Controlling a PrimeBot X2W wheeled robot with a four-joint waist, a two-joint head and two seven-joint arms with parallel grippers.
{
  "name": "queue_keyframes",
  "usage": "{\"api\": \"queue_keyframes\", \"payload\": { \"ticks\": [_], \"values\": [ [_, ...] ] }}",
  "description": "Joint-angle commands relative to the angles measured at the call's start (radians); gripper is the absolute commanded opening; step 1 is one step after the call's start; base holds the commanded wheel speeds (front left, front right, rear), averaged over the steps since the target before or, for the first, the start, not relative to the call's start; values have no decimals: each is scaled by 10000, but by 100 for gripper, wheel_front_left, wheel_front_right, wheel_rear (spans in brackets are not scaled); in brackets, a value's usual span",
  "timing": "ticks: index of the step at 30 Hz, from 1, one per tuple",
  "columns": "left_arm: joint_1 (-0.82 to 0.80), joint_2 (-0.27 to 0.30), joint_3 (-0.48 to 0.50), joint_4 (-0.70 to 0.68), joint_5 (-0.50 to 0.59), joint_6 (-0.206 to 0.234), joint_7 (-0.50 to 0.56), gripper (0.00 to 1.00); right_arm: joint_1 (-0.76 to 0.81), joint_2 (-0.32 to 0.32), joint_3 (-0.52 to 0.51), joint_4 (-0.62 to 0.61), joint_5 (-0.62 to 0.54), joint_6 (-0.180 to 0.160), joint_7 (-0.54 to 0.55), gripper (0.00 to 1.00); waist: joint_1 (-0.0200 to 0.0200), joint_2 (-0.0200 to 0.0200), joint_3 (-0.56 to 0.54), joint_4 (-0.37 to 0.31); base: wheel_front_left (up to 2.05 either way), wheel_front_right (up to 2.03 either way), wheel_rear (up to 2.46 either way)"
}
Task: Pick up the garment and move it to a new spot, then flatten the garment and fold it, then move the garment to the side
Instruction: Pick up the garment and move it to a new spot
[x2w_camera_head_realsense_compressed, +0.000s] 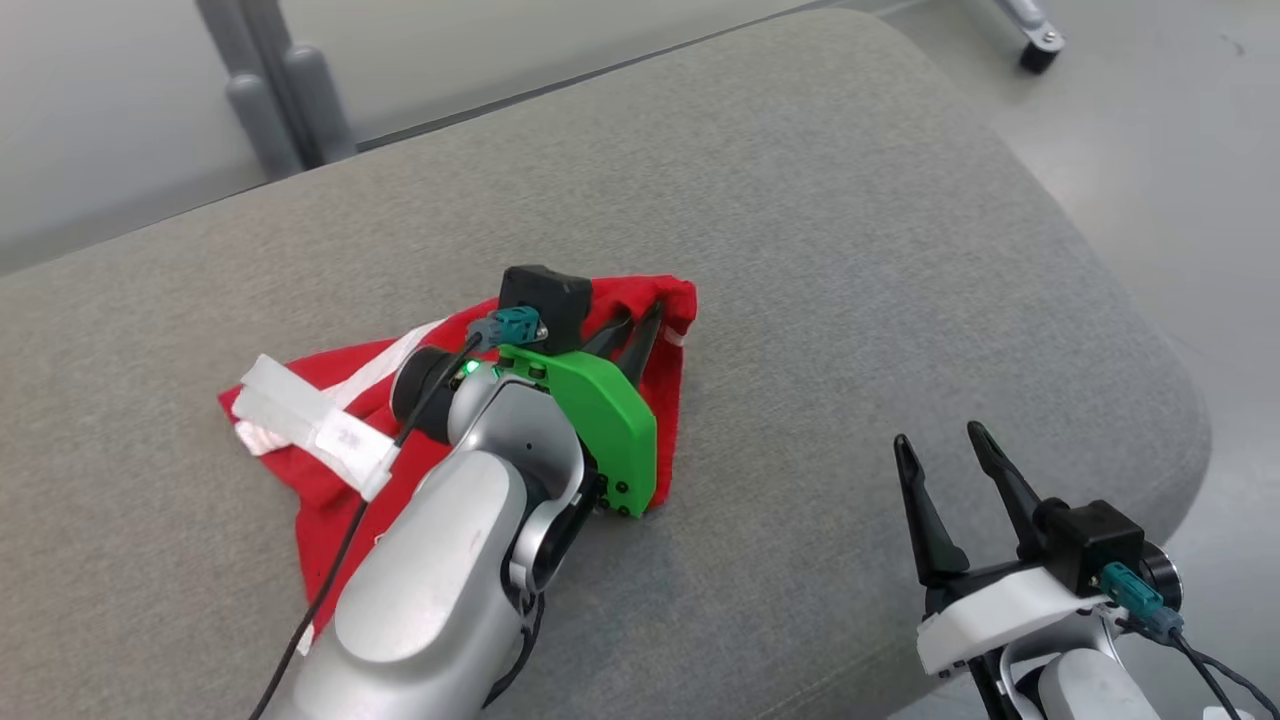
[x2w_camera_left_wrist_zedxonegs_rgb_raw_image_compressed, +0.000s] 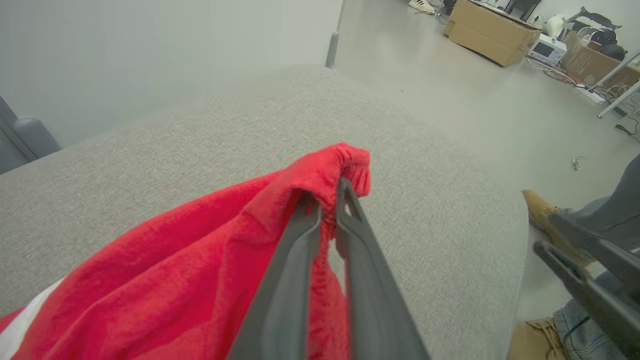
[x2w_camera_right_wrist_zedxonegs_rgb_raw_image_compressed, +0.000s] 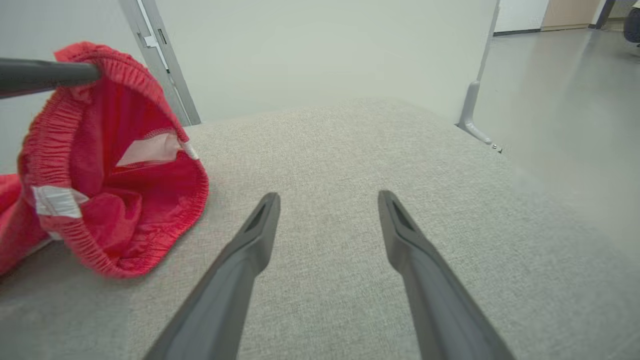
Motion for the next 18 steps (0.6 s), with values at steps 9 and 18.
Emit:
{"api": "queue_keyframes", "payload": {
  "ticks": [9,18],
  "values": [
    [70,68,27,1724,-539,-295,-497,56,302,-1,-516,-52,-521,-14,-35,100,0,-1,-17,169,0,0,0],
    [796,184,-24,447,-694,17,-1547,100,310,-141,-930,-555,-1164,-14,-35,100,0,-1,-540,1749,0,0,0]
  ]
}}
